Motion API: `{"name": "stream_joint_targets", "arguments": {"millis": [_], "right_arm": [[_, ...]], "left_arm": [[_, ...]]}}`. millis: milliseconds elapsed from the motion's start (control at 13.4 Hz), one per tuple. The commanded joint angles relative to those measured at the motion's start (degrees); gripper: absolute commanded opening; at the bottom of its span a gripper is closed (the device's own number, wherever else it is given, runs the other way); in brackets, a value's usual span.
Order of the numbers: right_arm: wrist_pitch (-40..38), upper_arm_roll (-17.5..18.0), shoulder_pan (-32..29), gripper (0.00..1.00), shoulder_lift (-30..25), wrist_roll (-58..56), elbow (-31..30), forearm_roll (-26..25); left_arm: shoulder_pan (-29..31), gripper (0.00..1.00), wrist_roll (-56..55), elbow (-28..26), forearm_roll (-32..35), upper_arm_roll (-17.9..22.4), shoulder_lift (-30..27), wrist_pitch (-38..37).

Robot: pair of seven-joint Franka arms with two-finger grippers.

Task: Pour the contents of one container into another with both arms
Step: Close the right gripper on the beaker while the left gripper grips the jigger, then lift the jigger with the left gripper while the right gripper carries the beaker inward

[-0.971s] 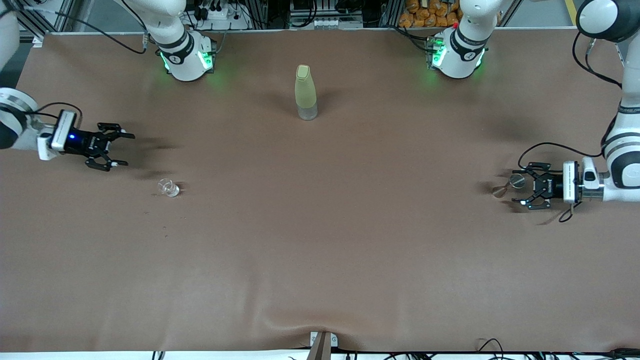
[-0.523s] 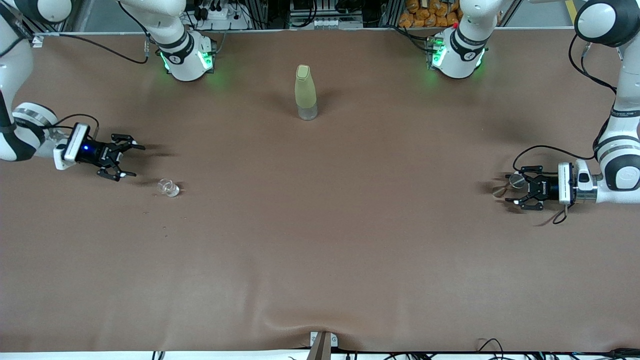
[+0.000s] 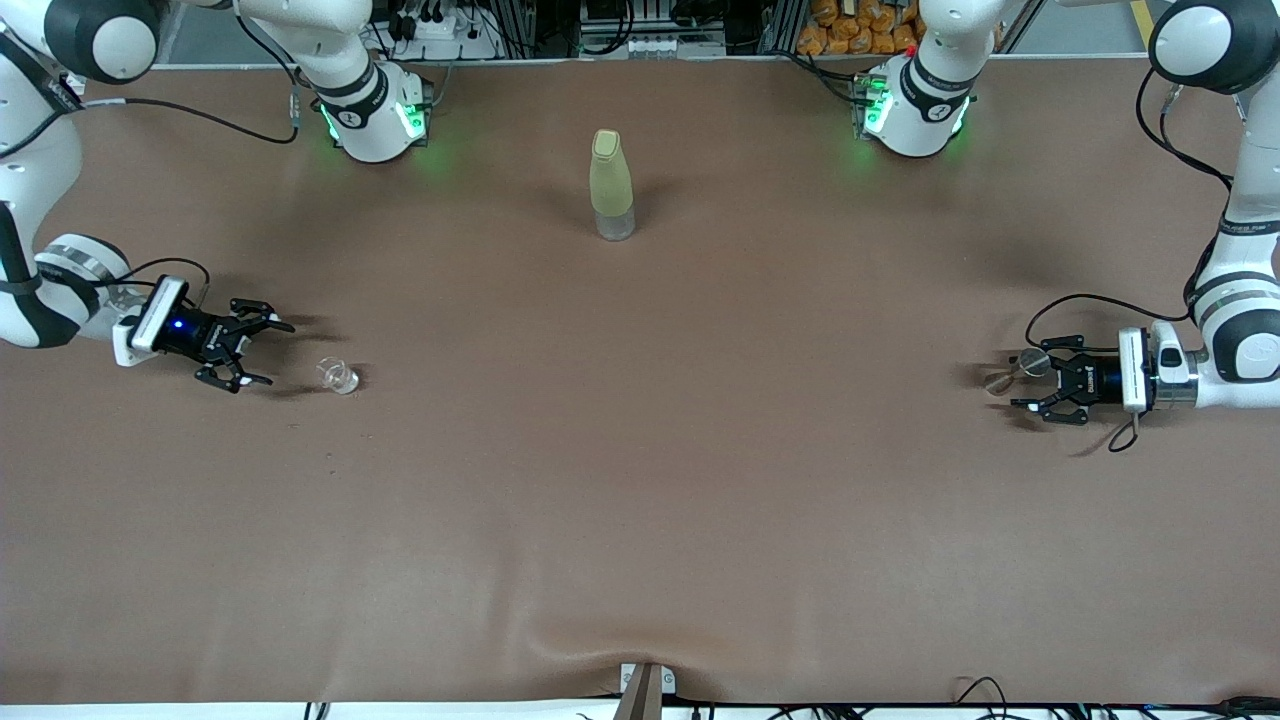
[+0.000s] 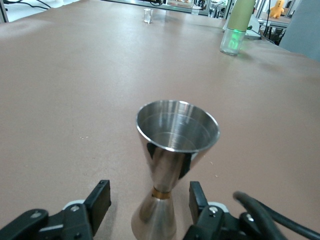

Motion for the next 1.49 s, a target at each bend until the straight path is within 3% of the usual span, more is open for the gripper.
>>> {"name": "stream_joint_targets", "arguments": {"millis": [0,374,672,1420], "right_arm": [[-2.2,1.0,-1.5,1.00,5.8,-13.1,2.7,3.1],[-2.5,3.4,-2.6,1.00,12.4,-15.6,7.7,3.6],[-2.5,3.7,-2.8,1.00,13.4,-15.9,8.4,3.6],[2.9,6.6,-0.5,1.00,13.1,-16.0,8.8,3.8]], "left_arm": [[0.1,0.66,0.9,0.2,-1.3,0.0,0.0,-0.9],[0.1,0.59,1.1,0.1,-2.5,-0.2,0.0,-0.9],[0.1,0.56,1.1,0.0,-2.6,-0.3,0.0,-0.9],[0.1,0.13,1.2,-0.5,-2.5,-0.4,-0.3,-1.0]]}}
